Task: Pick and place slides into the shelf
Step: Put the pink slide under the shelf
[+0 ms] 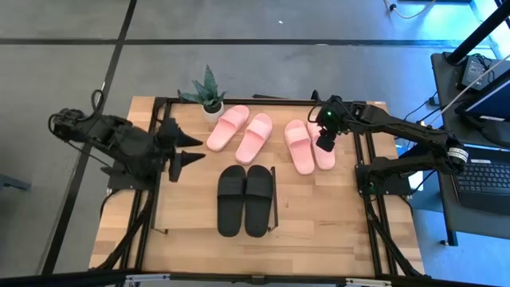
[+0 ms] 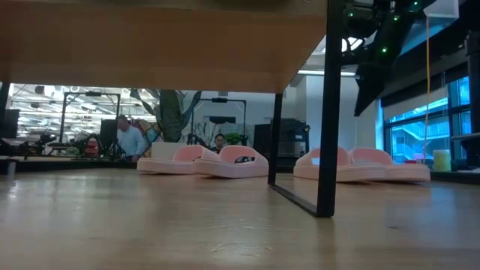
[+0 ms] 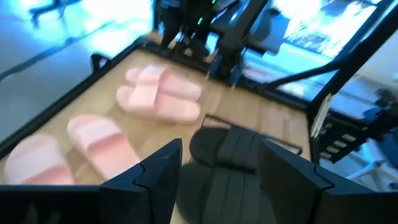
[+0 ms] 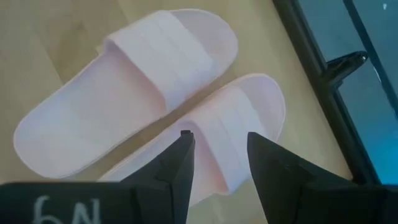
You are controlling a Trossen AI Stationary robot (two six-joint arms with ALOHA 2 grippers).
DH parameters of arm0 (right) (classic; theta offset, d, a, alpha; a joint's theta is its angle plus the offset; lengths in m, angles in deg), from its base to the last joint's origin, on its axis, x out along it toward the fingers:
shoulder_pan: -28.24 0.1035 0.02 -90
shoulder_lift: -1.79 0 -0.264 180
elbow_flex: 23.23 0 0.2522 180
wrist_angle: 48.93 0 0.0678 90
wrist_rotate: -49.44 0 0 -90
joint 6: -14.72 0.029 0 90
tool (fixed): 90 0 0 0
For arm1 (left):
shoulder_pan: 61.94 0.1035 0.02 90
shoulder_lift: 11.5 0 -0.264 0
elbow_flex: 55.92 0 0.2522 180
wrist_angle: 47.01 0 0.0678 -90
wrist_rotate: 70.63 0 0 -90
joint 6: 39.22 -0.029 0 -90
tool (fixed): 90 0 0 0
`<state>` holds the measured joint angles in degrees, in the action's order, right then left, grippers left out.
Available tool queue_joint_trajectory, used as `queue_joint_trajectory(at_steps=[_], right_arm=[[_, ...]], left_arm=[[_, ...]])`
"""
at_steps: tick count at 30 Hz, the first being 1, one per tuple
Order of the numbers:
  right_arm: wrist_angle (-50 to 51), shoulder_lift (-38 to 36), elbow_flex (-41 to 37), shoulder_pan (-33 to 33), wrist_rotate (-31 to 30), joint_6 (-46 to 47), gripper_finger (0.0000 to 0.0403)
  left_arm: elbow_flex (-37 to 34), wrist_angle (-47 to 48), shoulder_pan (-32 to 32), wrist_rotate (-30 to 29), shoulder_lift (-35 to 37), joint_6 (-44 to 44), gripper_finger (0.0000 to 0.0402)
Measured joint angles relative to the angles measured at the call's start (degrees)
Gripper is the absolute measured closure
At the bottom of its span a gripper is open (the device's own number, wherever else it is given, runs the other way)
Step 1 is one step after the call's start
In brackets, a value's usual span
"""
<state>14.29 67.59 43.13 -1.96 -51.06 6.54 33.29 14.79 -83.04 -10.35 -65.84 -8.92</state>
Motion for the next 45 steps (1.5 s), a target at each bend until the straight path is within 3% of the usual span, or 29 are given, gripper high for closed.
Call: queue_joint_trajectory(at_steps=[9,18,24,27,32,41,45], right_arm=[[-1.9,0.0,0.0,0.0,0.0,-5.1,0.0253],[-0.2,0.0,-1.2,0.0,0.0,-14.1,0.0253],[-2.1,0.1,-6.4,0.0,0.0,-17.7,0.0253],[-6.4,0.1,-9.7,0.1,-0.1,-17.7,0.0253],[-16.2,0.1,-15.0,0.1,-6.0,-17.8,0.0253],[-22.3,0.1,-21.0,0.1,-5.1,-17.7,0.0253],[-28.3,0.1,-23.5,0.1,-7.5,-17.7,0.0253]], left_arm=[[-18.7,-16.9,11.9,13.0,14.2,-13.6,0.0202],[-32.1,-25.7,18.2,15.3,23.3,-18.0,0.0202],[-33.9,-25.6,18.7,15.3,24.4,-17.7,0.0202],[-33.9,-25.6,18.7,15.2,24.4,-18.8,0.0202],[-33.9,-25.6,18.7,12.0,24.4,-20.0,0.0202],[-33.9,-25.6,18.7,10.7,24.4,-20.0,0.0201],[-33.9,-25.6,18.7,10.7,24.4,-20.0,0.0201]])
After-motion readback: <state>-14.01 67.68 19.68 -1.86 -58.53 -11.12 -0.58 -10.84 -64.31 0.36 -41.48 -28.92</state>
